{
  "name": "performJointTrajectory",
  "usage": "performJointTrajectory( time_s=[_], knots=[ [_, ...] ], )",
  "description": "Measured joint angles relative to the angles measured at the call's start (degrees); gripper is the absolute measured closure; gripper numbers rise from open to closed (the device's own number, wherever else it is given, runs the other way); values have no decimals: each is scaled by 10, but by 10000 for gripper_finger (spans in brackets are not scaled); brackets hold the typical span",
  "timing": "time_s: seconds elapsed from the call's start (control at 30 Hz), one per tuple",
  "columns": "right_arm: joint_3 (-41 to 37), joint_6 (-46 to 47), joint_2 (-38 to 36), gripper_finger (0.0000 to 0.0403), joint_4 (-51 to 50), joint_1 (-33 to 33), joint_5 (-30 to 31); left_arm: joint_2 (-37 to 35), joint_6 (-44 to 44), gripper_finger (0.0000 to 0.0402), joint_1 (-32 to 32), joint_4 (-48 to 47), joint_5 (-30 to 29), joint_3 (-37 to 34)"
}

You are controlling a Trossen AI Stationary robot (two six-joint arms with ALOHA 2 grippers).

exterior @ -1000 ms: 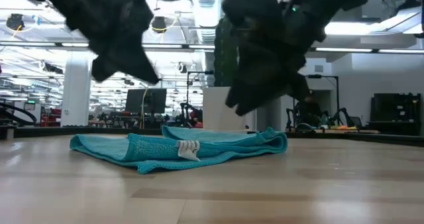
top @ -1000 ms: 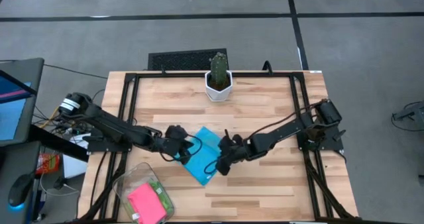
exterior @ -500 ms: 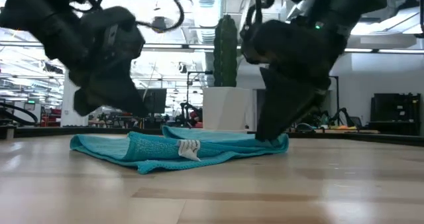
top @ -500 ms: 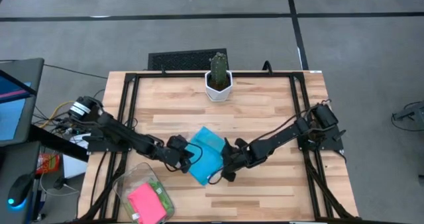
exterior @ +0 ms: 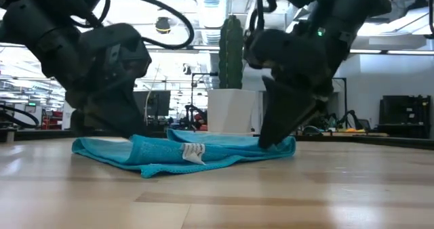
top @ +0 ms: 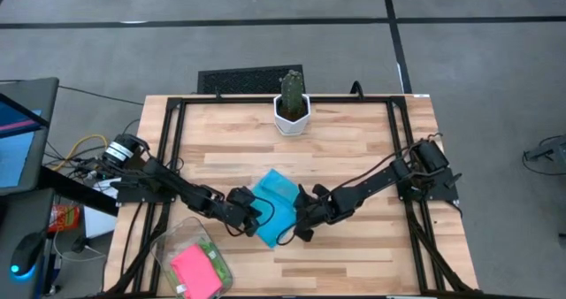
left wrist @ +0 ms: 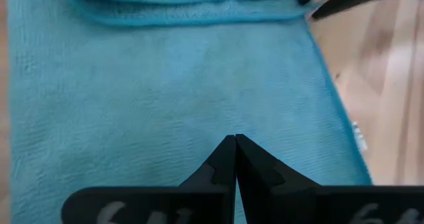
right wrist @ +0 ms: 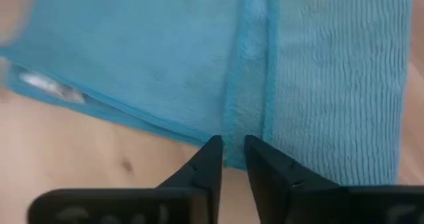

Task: Fold microfiber towels
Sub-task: Fold the blue microfiber towel

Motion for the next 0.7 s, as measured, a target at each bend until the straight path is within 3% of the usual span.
performJointTrajectory(
  time_s=[0.27, 0.47, 0.7],
  knots=[
    [0, 0, 2, 390, -2, -1, -14, 0, -1, 401, 0, 5, -14, 2],
    [36, 0, 2, 375, -7, -1, -17, 0, -4, 401, 0, 10, -25, 2],
    [98, -29, 10, 392, 2, 0, -17, 0, -4, 401, 0, 10, -38, 2]
  ],
)
